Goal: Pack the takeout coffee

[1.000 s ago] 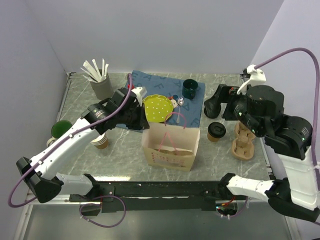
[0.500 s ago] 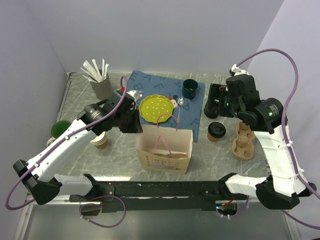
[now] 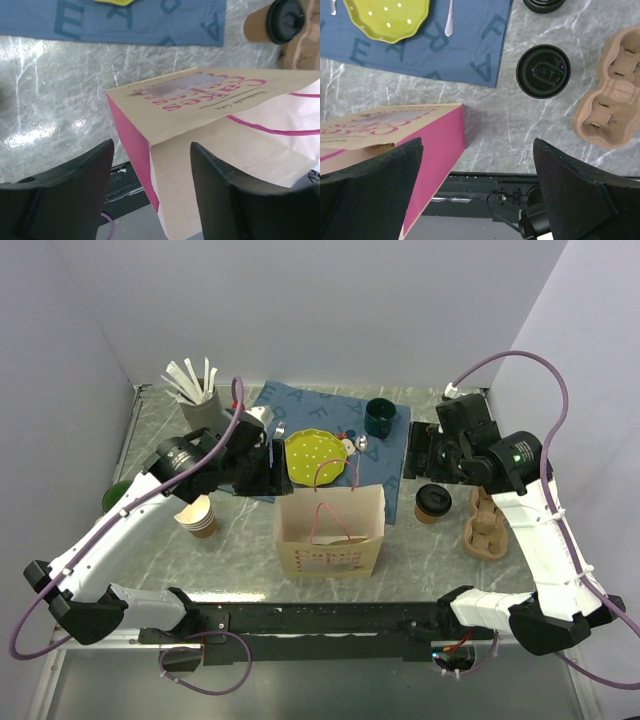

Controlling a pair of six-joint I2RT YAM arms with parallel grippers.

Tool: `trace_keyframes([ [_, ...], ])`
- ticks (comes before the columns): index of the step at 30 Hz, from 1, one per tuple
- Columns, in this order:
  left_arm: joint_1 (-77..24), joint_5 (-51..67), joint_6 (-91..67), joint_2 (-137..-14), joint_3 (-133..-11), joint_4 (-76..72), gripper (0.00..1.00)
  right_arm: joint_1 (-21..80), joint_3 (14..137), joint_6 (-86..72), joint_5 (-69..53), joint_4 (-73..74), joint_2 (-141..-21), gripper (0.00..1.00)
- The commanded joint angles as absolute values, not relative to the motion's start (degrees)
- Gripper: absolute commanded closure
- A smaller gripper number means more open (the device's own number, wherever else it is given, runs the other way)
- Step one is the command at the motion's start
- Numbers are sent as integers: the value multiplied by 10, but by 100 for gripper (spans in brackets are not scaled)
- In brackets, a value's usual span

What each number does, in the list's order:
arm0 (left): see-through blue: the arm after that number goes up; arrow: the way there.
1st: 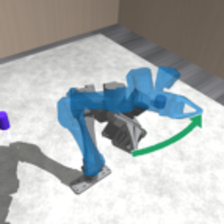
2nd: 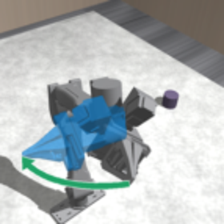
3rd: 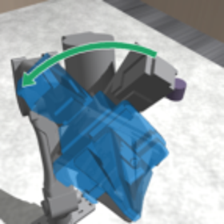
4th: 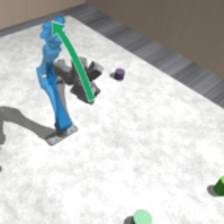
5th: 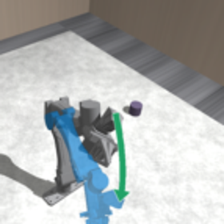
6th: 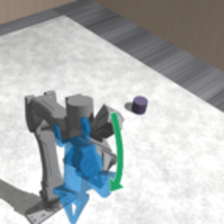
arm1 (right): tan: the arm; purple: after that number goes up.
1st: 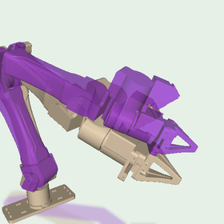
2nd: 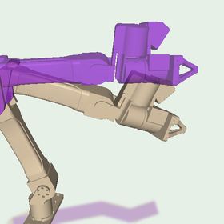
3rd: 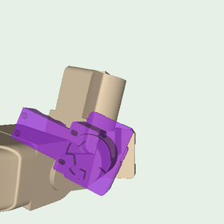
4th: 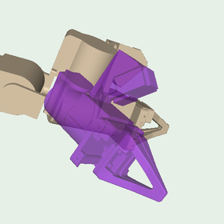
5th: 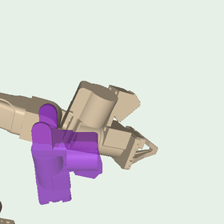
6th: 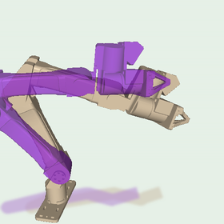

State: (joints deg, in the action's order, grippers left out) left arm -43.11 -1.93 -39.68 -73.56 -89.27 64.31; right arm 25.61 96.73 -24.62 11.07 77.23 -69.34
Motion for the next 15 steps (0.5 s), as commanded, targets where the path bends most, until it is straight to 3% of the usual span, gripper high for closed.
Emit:
trace_keyframes([
  [1, -433, -33, -393, -729, -936, 650, 30, 244, 966, -255, 114, 787, -691, 3],
  [7, -430, -44, -393, -729, -958, 662, 25, 220, 935, -256, 113, 767, -675, 11],
  [15, -427, -57, -384, -711, -940, 677, 25, 217, 943, -248, 15, 754, -673, 15],
])
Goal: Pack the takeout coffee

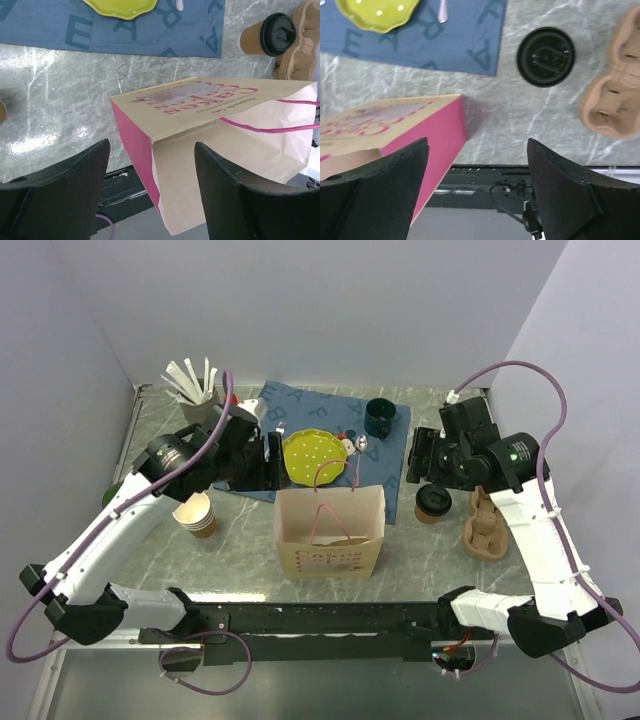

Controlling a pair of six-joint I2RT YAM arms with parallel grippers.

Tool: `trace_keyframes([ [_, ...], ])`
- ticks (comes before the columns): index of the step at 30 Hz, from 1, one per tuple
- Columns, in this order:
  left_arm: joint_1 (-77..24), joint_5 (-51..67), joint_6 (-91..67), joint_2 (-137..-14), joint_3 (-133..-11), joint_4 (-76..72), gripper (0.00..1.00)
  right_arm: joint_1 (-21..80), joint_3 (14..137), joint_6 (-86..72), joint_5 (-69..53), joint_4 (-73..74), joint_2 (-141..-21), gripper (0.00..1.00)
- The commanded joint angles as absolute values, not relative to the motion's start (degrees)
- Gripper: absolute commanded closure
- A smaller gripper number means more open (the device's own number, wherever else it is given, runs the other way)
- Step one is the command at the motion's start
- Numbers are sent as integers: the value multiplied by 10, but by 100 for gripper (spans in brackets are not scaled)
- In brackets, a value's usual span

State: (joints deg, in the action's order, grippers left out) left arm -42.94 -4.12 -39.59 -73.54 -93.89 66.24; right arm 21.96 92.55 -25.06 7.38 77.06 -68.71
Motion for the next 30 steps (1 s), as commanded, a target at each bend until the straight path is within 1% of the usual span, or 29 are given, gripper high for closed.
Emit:
trace_keyframes([
  [1, -427, -55, -383, -708, -930, 675, 25, 217, 948, -244, 3, 751, -671, 17],
  [3, -427, -36, -375, -704, -916, 670, 26, 218, 956, -222, -71, 731, -655, 18],
  [6, -427, -6, -367, -708, -899, 653, 28, 218, 951, -217, -138, 721, -640, 18],
  [10, -427, 11, -367, -717, -895, 635, 32, 220, 931, -226, -187, 718, -635, 21],
  [13, -427, 19, -360, -722, -886, 627, 35, 230, 905, -245, -207, 706, -630, 25],
  [16, -427, 22, -355, -722, -872, 618, 39, 263, 882, -268, -195, 700, -629, 26],
  [19, -427, 32, -350, -718, -856, 609, 48, 300, 860, -291, -160, 687, -635, 29],
  [20, -427, 35, -349, -719, -853, 606, 53, 308, 858, -298, -145, 688, -648, 30],
  [21, -427, 40, -348, -719, -850, 606, 57, 315, 858, -300, -136, 694, -655, 30],
  [22, -427, 50, -346, -720, -851, 604, 61, 332, 867, -301, -121, 704, -664, 33],
  [23, -428, 71, -345, -716, -852, 605, 67, 339, 874, -295, -106, 713, -680, 34],
  [24, -428, 82, -348, -714, -853, 606, 70, 348, 881, -290, -77, 729, -686, 36],
  [26, -432, 112, -363, -693, -846, 599, 74, 361, 896, -273, -54, 737, -697, 47],
  [27, -434, 123, -371, -680, -829, 592, 74, 360, 898, -267, -38, 738, -697, 52],
  [28, -435, 133, -388, -668, -817, 583, 73, 361, 900, -261, -33, 737, -698, 61],
  [30, -435, 139, -409, -633, -793, 570, 57, 360, 896, -238, -23, 731, -694, 71],
])
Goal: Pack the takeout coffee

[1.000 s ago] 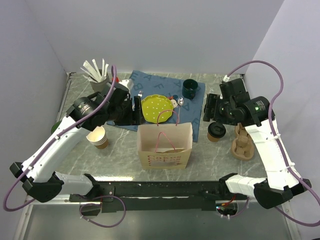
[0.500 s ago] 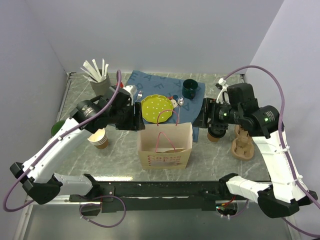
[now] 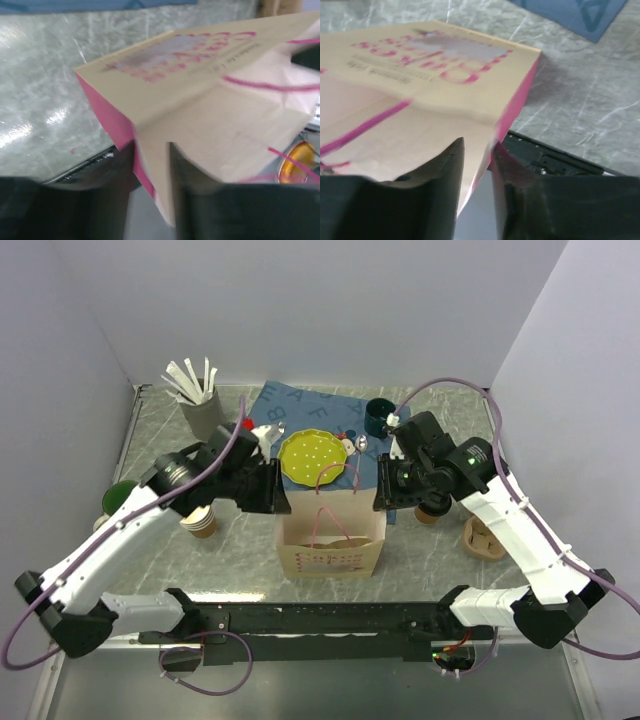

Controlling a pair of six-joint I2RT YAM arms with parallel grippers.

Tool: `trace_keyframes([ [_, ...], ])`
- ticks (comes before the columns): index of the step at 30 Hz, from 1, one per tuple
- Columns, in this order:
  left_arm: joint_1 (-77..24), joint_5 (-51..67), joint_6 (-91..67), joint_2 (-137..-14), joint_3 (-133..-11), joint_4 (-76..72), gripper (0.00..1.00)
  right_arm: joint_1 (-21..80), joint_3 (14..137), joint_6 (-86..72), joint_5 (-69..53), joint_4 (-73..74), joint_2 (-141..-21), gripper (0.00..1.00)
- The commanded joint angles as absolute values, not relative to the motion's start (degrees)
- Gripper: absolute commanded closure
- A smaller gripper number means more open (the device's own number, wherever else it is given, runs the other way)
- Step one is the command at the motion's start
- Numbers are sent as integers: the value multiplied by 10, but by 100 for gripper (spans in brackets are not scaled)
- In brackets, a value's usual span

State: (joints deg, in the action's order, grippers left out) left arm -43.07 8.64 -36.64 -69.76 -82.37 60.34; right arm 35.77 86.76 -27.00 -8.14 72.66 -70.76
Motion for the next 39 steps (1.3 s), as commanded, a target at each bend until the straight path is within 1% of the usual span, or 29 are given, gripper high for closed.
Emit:
trace_keyframes([
  [1, -435, 134, -419, -624, -791, 570, 47, 361, 889, -227, -27, 715, -692, 79],
  [2, -435, 125, -418, -614, -794, 582, 34, 363, 882, -201, -32, 701, -680, 83],
  [3, -435, 88, -417, -614, -812, 592, 29, 363, 874, -187, -35, 681, -671, 86],
  [4, -435, 67, -414, -617, -829, 607, 26, 365, 858, -175, -37, 646, -660, 92],
  [5, -435, 46, -411, -629, -847, 620, 24, 366, 850, -148, -39, 623, -637, 93],
  [9, -434, -59, -407, -660, -967, 688, 22, 388, 796, -82, -74, 518, -571, 94],
  [10, -435, -92, -407, -663, -980, 693, 22, 395, 772, -77, -75, 499, -557, 95],
  [12, -434, -119, -408, -668, -996, 699, 21, 404, 750, -78, -76, 468, -526, 95],
  [14, -434, -141, -409, -662, -987, 689, 21, 408, 722, -90, -75, 454, -505, 96],
  [18, -434, -143, -406, -646, -938, 665, 20, 427, 679, -113, -62, 439, -477, 98],
  [25, -433, -141, -380, -672, -934, 676, 20, 439, 693, -140, -52, 475, -496, 98],
  [27, -433, -136, -374, -679, -940, 673, 20, 439, 714, -157, -41, 502, -522, 98],
  [29, -432, -129, -365, -692, -949, 676, 20, 440, 757, -164, -40, 547, -558, 95],
  [30, -431, -125, -362, -695, -958, 678, 20, 439, 765, -161, -47, 552, -566, 89],
  [32, -431, -108, -356, -704, -963, 679, 21, 439, 764, -143, -57, 542, -576, 85],
  [34, -430, -81, -350, -706, -962, 669, 22, 439, 765, -130, -47, 529, -585, 78],
  [35, -430, -69, -348, -706, -959, 664, 22, 439, 774, -127, -22, 532, -592, 74],
  [38, -430, -6, -346, -703, -932, 650, 25, 438, 829, -124, -1, 557, -636, 70],
  [39, -430, 10, -348, -701, -924, 647, 26, 439, 864, -131, 34, 571, -648, 62],
])
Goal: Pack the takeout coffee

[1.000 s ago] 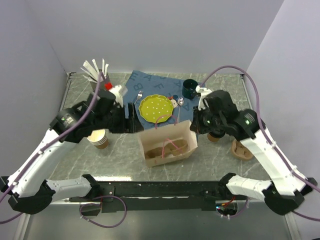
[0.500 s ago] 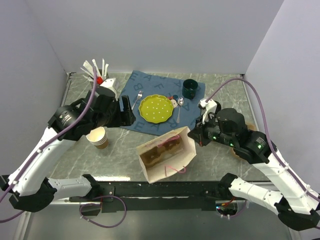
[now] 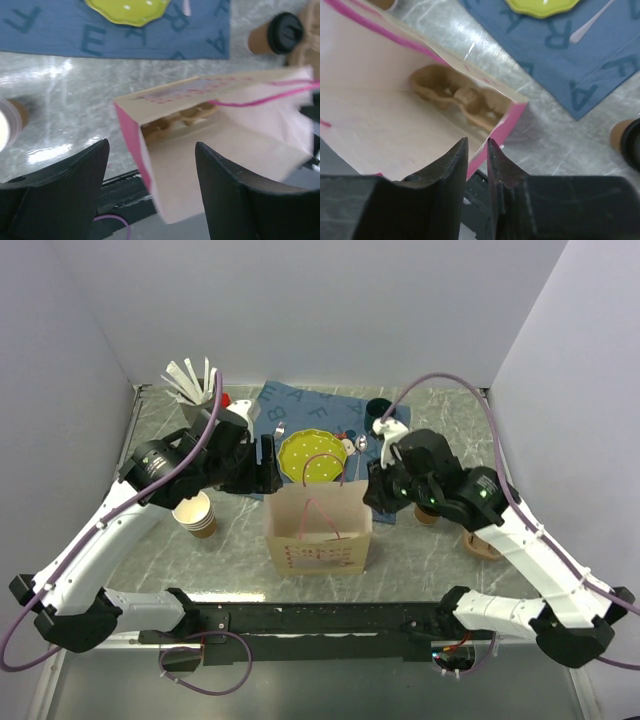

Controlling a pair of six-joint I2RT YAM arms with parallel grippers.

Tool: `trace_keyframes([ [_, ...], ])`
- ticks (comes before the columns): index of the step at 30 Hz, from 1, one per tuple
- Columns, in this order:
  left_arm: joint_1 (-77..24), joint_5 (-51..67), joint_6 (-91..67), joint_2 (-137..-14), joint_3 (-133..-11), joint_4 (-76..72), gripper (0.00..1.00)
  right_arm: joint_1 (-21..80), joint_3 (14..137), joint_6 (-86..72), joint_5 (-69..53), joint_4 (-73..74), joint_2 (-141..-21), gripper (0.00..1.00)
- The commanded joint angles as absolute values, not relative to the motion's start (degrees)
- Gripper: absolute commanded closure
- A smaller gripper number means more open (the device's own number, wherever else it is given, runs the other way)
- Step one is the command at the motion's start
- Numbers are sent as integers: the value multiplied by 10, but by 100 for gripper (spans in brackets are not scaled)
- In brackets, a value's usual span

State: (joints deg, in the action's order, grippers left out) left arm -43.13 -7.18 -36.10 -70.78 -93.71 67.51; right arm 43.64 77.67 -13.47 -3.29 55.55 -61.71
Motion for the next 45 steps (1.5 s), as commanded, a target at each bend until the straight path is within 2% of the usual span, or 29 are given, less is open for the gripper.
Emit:
trace_keyframes([
  [1, -430, 24, -350, -696, -916, 636, 27, 438, 882, -155, 47, 590, -671, 59],
  [6, -430, 58, -343, -679, -872, 605, 27, 439, 989, -241, 87, 712, -711, 38],
  [12, -430, 2, -259, -693, -903, 566, 23, 439, 1001, -344, 40, 762, -695, 34],
  [15, -430, 18, -217, -703, -900, 545, 23, 439, 984, -373, 16, 764, -675, 33],
  [20, -430, -23, -267, -723, -924, 611, 26, 440, 947, -375, 4, 737, -664, 33],
  [25, -431, -38, -328, -722, -938, 684, 32, 439, 955, -355, 28, 748, -710, 36],
  [32, -431, -39, -342, -707, -904, 708, 33, 439, 928, -339, 44, 732, -744, 47],
  [36, -431, -11, -351, -700, -888, 693, 38, 439, 916, -337, 49, 727, -747, 55],
  [37, -431, -7, -351, -700, -876, 688, 42, 439, 912, -336, 52, 721, -745, 57],
  [38, -431, -5, -350, -699, -870, 682, 45, 439, 908, -334, 54, 719, -744, 65],
  [40, -431, -4, -350, -694, -854, 660, 64, 439, 905, -330, 47, 711, -744, 75],
  [41, -431, -5, -349, -695, -852, 654, 74, 439, 904, -328, 42, 708, -745, 87],
  [42, -431, 7, -348, -699, -852, 643, 94, 439, 906, -323, 38, 707, -749, 95],
  [43, -430, 11, -347, -704, -876, 646, 99, 439, 916, -322, 32, 721, -752, 100],
  [45, -431, 18, -365, -765, -984, 745, 99, 438, 1037, -325, 3, 791, -789, 100],
])
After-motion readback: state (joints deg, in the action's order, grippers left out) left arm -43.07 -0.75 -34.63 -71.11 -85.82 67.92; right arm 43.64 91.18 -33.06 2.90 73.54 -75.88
